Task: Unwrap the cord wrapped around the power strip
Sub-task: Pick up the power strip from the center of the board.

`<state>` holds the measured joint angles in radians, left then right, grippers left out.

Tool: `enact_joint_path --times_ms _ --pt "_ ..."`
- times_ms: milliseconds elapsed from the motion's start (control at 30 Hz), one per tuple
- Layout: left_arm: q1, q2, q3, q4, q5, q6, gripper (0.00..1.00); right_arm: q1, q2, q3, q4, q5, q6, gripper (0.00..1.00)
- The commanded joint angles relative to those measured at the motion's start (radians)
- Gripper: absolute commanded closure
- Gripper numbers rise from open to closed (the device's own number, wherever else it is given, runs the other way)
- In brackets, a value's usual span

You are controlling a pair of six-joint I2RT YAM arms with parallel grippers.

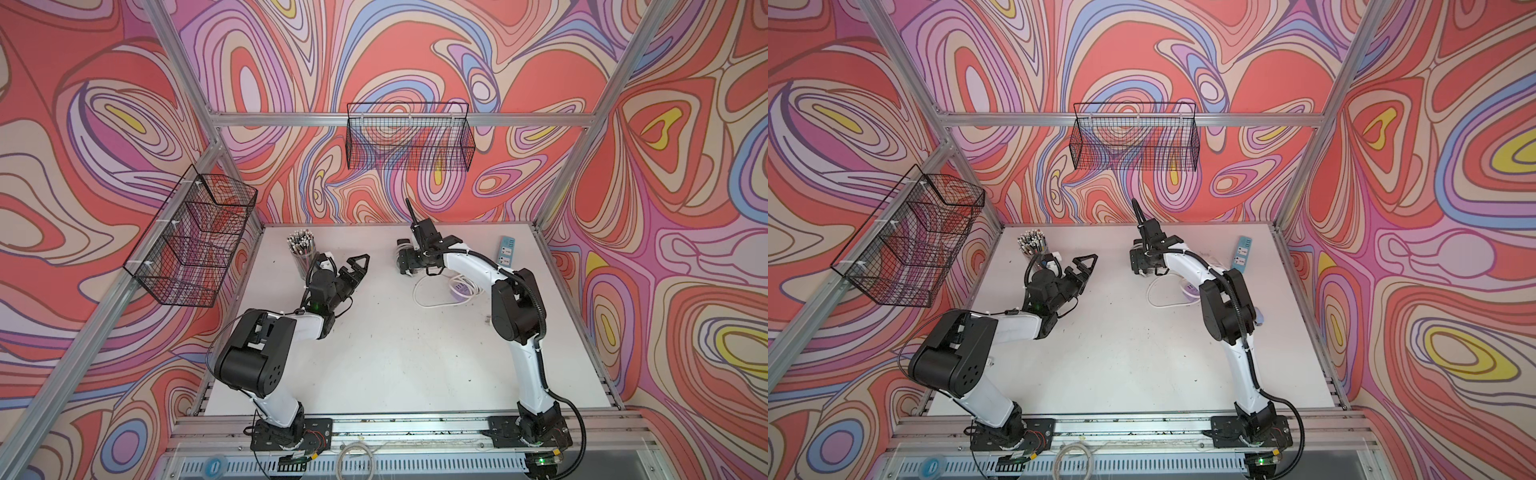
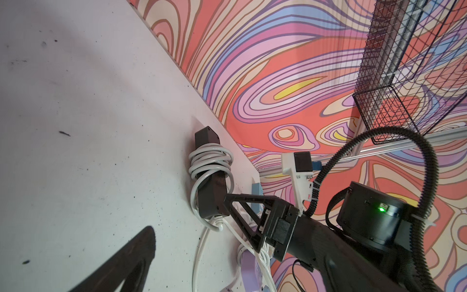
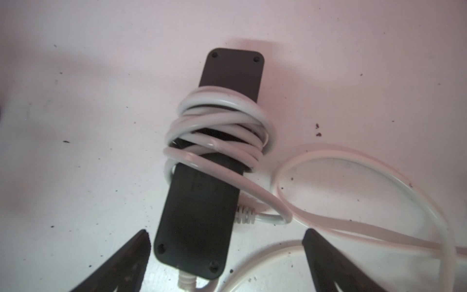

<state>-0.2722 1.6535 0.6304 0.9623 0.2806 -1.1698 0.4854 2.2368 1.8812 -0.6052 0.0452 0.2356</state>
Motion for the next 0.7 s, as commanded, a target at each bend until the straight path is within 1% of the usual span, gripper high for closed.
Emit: enact_joint_path --times_ms 0,300,667 --pt "0.010 -0.047 -0.006 -0.011 -0.001 0.044 0.00 0.006 0.034 0.042 -0.035 0.042 -0.023 0.02" --pt "0.016 -0.099 -0.008 -0.070 -0.013 0.101 0.00 0.050 0.091 0.131 -0.064 0.046 -0.024 0.02" --pt "0.021 -0.115 -0.018 -0.072 -0.012 0.118 0.00 0.062 0.160 0.151 -0.071 0.057 -0.015 0.02"
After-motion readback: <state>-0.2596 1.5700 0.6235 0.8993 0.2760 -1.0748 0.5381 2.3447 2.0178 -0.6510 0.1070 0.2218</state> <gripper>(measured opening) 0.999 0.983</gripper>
